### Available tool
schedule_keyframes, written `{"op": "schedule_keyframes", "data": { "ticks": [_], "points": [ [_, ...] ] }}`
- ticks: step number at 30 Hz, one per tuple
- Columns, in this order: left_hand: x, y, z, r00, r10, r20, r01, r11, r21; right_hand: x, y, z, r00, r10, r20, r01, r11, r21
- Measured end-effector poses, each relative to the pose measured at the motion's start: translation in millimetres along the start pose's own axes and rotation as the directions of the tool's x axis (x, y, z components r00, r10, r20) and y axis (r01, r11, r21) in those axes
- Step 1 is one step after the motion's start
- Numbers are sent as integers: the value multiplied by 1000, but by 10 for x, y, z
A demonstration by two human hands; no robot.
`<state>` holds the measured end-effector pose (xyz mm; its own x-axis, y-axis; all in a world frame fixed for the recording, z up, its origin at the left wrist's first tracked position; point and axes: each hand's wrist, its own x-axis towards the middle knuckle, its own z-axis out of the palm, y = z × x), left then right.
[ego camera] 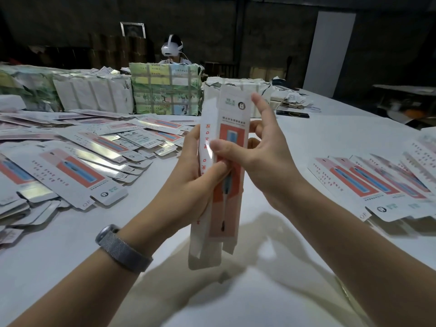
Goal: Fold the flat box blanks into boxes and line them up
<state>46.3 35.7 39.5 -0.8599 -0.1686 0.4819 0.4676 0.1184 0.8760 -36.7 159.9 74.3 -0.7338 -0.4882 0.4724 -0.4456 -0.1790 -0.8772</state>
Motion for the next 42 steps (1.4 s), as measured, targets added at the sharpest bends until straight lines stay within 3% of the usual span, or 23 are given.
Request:
{"op": "schedule_keyframes", "data": {
  "ticks": [3,9,12,18,22,30,35,42],
  "points": [
    [-19,8,9,999,-34,-3,34,992,-121,8,-3,-7,1000,8,13,-8,1000,18],
    [96,31,-11,996,-49,-68,40,990,-134,36,-6,-55,997,-3,72,5,1000,-23],
    [38,41,-52,992,-105,73,120,962,-246,56,-16,-77,995,3,103,0,1000,-21],
    [31,45,-23,975,-105,-195,73,983,-166,1,-36,-10,970,3,243,-27,995,96],
    [23,34,-30,964,17,-266,-14,1000,12,-20,-5,9,983,-23,185,2,994,112],
    [-42,0,107,985,162,-55,-164,986,-33,-82,72,117,978,-77,194,43,984,175],
    [-36,-24,147,982,172,-79,-176,984,-35,-108,69,166,985,-63,162,42,991,128],
    [-44,82,100,978,175,-114,-183,981,-68,-108,47,128,978,-98,187,62,980,190]
  ]
}}
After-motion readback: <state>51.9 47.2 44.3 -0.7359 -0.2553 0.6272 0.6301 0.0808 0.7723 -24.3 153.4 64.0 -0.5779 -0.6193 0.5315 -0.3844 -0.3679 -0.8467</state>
